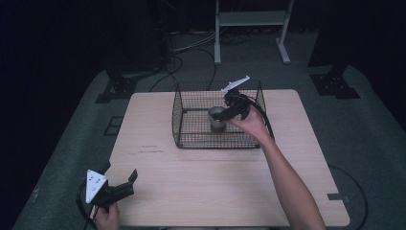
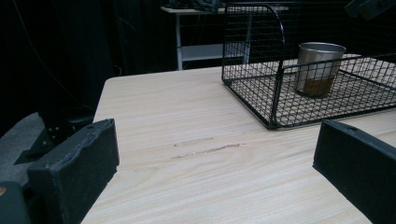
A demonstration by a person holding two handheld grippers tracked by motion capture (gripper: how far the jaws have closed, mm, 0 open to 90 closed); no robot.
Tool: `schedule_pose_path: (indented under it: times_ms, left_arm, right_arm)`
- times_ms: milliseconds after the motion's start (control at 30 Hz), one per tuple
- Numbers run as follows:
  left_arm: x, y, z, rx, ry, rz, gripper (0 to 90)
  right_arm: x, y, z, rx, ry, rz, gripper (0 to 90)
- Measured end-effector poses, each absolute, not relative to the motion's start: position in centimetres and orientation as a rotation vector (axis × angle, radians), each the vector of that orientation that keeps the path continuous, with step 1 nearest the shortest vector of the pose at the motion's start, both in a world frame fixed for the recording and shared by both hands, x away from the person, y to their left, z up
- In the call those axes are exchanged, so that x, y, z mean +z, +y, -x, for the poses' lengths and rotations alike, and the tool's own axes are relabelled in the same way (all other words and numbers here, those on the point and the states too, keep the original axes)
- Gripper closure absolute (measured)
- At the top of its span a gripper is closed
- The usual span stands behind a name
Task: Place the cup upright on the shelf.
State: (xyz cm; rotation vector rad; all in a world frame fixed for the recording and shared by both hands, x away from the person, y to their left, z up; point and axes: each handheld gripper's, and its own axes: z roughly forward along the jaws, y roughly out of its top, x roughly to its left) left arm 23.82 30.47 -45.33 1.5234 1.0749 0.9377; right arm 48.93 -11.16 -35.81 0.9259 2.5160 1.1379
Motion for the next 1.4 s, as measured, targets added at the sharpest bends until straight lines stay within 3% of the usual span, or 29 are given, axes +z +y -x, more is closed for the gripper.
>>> schedule_pose_path:
  times_ms: [1400]
  left_arm:
    - [-45.3, 30.3, -23.9, 0.943, 1.068, -1.537, 0.0]
  right_arm:
    - [-36.1, -14.9, -42.9, 1.157, 2.530, -0.839, 11.8]
